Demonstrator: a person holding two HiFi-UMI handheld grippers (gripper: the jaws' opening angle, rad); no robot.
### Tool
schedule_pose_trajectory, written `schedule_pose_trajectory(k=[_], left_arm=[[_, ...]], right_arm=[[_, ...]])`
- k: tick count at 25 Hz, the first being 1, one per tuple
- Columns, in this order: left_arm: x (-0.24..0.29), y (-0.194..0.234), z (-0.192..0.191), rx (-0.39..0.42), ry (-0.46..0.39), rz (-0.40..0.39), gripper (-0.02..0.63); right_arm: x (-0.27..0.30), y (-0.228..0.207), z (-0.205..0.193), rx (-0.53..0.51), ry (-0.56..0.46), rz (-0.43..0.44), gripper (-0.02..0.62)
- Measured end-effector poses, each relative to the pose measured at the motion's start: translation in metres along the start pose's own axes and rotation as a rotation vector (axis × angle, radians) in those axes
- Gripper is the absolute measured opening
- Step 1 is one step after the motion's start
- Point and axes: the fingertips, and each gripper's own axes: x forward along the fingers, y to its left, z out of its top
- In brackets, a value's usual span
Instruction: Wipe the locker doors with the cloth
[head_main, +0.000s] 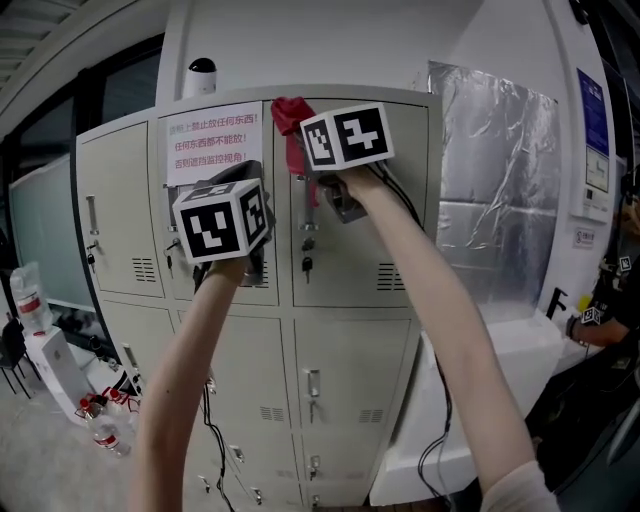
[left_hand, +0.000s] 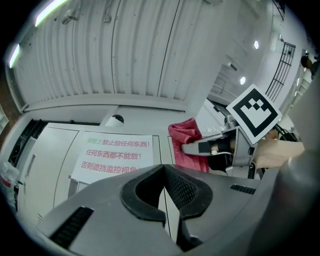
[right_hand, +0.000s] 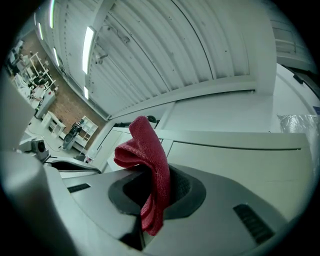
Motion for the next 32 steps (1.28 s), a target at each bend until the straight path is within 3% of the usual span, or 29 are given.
schedule_pose_trajectory(k=[8,22,32], left_arm=[[0.000,0.007,-0.010,0.034,0.028,-0.006,0.015],[0.012,0.000,-0.021,-0.003,0.023,-0.027,0.017],[0.025,-0.034,-0.033,-0.024,0.037,-0.082,0.016]], right_arm=[[0.017,0.001,-0.013,-0.013,0.033,-0.031,0.026],[0.022,-0.006,-0.022,-0.094,0.063,-0.066,0.026],[-0.004,-0.034,-0.033,-0.075,0.062,-0.085,0.026]])
